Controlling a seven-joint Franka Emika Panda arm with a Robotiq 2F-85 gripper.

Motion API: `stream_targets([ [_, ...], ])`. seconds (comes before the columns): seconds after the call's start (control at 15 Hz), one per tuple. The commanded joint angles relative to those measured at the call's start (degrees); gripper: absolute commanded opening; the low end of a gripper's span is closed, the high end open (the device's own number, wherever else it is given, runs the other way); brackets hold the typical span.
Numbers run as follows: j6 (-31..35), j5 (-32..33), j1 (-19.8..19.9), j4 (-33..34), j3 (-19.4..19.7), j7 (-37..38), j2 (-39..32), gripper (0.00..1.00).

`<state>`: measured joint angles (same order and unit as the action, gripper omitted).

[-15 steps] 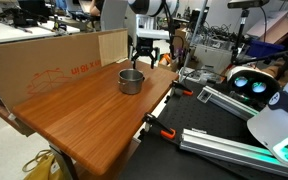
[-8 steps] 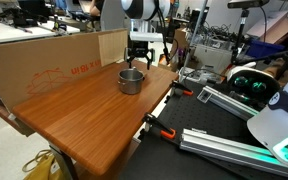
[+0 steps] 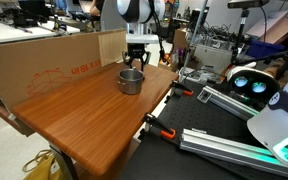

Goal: Pick up the pen from the table and put it in the silver pot.

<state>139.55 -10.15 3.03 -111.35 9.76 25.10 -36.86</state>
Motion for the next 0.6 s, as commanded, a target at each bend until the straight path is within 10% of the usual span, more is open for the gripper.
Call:
stream_targets([
  [0.0, 0.09, 1.6, -1.05, 1.3, 1.26, 1.36, -1.35, 0.25],
  [0.2, 0.77, 1.52, -0.55, 0.66, 1.06, 0.74, -0.74, 0.02],
  [0.53, 1.92, 0.99, -0.06, -1.24, 0.49, -0.79, 1.57, 0.06],
])
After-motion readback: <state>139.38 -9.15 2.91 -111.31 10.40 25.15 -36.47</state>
